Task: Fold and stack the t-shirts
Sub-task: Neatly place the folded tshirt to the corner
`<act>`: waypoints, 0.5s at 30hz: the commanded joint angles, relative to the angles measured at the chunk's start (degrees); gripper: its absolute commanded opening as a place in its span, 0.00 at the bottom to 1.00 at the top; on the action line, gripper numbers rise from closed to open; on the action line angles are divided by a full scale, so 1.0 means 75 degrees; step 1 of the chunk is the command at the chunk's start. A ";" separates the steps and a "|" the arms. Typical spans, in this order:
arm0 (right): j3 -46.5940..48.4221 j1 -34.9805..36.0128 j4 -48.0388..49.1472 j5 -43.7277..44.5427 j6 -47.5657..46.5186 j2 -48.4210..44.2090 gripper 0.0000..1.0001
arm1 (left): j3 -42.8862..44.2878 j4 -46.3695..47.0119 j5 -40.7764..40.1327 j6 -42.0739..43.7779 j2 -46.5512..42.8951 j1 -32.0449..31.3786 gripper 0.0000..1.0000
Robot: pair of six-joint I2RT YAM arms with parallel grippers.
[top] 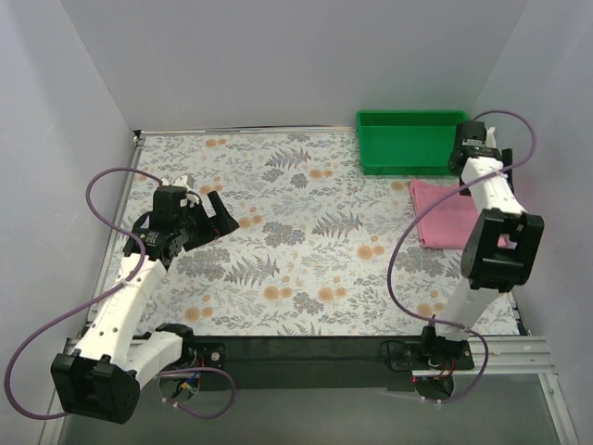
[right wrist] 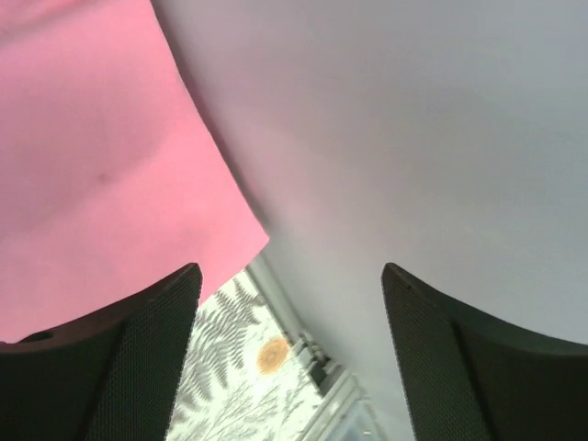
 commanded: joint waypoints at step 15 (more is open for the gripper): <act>-0.1903 0.0063 -0.0928 -0.4629 0.2262 -0.9189 0.98 | 0.2191 -0.1332 -0.3765 -0.0001 -0.1187 -0.0797 0.98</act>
